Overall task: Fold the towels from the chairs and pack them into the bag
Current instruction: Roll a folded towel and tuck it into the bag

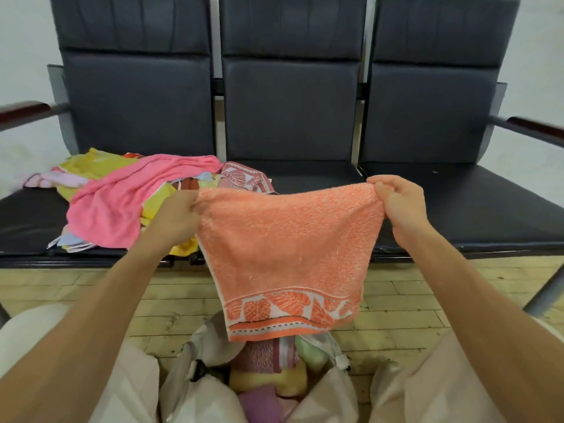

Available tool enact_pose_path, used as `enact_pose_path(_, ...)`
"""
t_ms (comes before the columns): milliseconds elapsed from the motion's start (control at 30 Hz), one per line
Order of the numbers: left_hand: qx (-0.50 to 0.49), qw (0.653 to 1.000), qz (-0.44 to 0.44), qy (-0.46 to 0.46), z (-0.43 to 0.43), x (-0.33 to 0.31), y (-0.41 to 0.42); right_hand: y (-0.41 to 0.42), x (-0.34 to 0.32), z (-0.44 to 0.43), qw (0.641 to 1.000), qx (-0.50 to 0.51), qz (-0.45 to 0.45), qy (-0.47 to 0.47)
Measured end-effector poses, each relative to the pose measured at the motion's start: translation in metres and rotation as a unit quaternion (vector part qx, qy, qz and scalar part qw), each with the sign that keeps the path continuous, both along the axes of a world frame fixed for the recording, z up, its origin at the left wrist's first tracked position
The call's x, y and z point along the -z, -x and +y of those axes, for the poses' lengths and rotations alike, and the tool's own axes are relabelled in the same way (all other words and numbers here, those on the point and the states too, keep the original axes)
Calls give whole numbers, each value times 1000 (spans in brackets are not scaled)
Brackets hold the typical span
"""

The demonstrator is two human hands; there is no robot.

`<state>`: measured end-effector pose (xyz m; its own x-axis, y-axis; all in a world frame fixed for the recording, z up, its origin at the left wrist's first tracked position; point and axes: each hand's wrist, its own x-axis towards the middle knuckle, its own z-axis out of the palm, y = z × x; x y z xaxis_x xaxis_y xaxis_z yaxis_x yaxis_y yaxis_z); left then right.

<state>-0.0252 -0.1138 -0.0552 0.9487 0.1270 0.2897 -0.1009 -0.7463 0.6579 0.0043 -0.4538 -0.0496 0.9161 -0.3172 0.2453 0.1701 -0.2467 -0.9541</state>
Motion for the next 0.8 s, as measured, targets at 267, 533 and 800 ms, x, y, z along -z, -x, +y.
enact_pose_path(267,-95,981,-42,162,17,3,-8,2,11,-15,984,-3,-19,179)
enact_pose_path(533,-31,793,109,599,16,-8,-3,8,1,-12,989,-122,76,-18)
enact_pose_path(800,-48,992,-106,55,9,-8,8,3,6,-10,939,11,-20,342)
